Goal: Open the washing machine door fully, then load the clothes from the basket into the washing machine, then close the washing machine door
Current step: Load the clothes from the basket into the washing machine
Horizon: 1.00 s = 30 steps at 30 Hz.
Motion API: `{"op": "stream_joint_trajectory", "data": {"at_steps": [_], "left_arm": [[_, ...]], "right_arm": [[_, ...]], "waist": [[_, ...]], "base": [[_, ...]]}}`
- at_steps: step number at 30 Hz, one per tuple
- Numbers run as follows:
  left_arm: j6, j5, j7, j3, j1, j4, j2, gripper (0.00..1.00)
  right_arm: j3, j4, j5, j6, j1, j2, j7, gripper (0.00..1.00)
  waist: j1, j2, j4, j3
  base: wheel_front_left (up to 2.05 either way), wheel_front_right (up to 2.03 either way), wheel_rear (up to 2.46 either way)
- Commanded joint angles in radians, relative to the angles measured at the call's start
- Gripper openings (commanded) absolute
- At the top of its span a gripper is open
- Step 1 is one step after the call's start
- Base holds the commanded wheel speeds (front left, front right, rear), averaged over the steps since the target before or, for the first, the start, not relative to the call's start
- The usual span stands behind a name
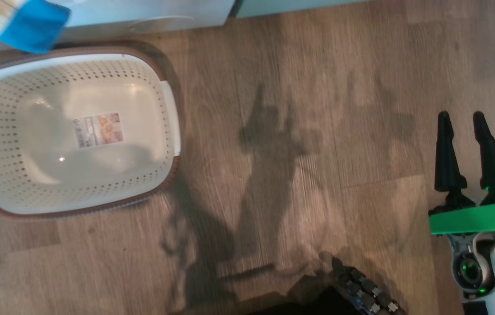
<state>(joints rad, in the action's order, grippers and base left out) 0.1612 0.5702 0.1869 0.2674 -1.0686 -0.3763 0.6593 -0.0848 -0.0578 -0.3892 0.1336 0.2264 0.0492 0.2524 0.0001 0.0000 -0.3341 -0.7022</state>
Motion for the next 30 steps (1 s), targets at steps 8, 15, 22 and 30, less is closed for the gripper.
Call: {"op": "stream_joint_trajectory", "data": {"at_steps": [8, 15, 22, 30], "left_arm": [[-0.04, -0.028, 0.044, -0.024, -0.242, -0.081, 0.098, 0.0], [-0.075, -0.075, -0.011, -0.005, -0.426, -0.175, 0.111, 0.0], [-0.102, -0.143, -0.212, 0.023, -0.57, -0.217, 0.086, 0.0], [-0.122, -0.165, -0.29, 0.047, -0.59, -0.341, 0.077, 0.0]], "right_arm": [[-0.047, 0.026, -0.018, -0.003, 0.022, 0.002, 0.009, 1.0], [-0.074, 0.019, -0.037, -0.003, 0.049, 0.001, 0.009, 1.0], [-0.077, 0.025, -0.051, -0.003, 0.065, 0.001, 0.009, 1.0], [-0.08, 0.027, -0.06, -0.003, 0.074, 0.001, 0.009, 1.0]], "waist": [[-0.0001, 0.0, -0.053, -0.062], [-0.0001, 0.0, -0.091, -0.109], [-0.0001, 0.0, -0.103, -0.142], [-0.0001, 0.0, -0.099, -0.16]], "base": [[0.0, 0.0, 0.0], [0.0, 0.0, 0.0], [0.0, 0.0, 0.0], [0.0, 0.0, 0.0]]}}
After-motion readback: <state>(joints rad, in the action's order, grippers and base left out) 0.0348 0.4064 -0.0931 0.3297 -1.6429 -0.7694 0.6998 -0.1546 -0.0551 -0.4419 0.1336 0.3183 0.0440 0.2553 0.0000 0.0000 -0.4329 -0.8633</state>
